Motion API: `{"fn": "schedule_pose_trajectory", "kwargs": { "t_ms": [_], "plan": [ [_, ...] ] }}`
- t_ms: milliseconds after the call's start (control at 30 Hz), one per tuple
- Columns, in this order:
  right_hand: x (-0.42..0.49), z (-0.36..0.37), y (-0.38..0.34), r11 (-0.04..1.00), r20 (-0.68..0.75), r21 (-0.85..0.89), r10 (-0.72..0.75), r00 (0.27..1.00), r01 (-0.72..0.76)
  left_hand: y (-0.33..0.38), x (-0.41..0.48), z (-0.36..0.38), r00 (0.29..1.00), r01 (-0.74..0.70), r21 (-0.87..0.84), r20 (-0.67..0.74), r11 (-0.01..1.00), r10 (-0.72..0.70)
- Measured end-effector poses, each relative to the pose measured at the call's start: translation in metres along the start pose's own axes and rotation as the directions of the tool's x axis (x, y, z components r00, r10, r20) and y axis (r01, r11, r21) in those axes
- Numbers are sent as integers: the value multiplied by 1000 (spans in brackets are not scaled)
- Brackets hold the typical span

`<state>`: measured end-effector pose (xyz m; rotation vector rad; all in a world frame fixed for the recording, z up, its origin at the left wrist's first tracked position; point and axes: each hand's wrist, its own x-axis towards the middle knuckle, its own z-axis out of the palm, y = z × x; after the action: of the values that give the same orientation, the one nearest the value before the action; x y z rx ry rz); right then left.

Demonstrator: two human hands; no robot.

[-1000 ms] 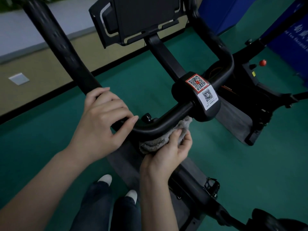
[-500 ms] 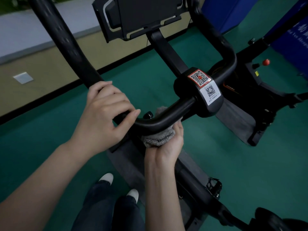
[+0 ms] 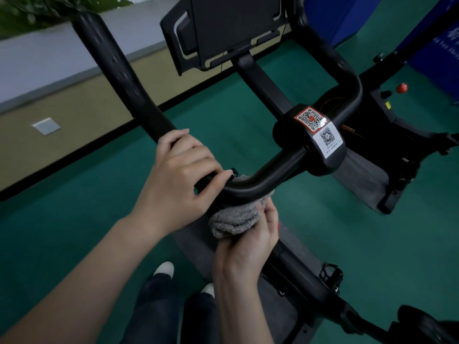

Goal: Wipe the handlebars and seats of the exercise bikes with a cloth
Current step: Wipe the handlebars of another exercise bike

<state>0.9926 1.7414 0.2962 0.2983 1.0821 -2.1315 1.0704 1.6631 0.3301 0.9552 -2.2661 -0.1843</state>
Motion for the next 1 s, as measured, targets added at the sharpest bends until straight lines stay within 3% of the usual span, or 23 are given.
{"fn": "schedule_pose_trajectory", "kwargs": {
  "t_ms": [33, 267, 400, 500, 567, 633, 700, 833, 1000],
  "plan": [
    [-2, 3, -1, 998, 15, 37, 43, 999, -43, 0, 0, 0, 1000, -4, 1, 6, 1000, 4],
    [-24, 0, 5, 983, -3, -180, 17, 1000, -18, -3, 0, -7, 996, -52, -28, 72, 998, 53],
    [-20, -4, -9, 920, -181, -322, -290, 940, 222, -10, 0, -16, 984, -101, -78, 137, 992, 111],
    [-18, 2, -21, 723, -79, -487, -595, 800, 490, -20, 0, -27, 975, -138, -84, 166, 987, 150],
    [-19, 11, -22, 492, 122, -598, -725, 678, 633, -29, 1, -35, 972, -143, -72, 178, 987, 154],
    [-23, 21, -16, 248, 352, -651, -739, 574, 718, -41, 2, -42, 970, -146, -50, 187, 988, 152],
    [-26, 27, -8, 83, 482, -671, -706, 519, 737, -52, 4, -48, 971, -142, -26, 193, 989, 145],
    [-33, 35, 0, -76, 572, -687, -669, 474, 723, -75, 5, -59, 975, -131, 17, 184, 991, 125],
    [-43, 55, 17, -152, 624, -697, -609, 489, 701, -98, 7, -72, 984, -111, 26, 141, 993, 106]
  ]
}}
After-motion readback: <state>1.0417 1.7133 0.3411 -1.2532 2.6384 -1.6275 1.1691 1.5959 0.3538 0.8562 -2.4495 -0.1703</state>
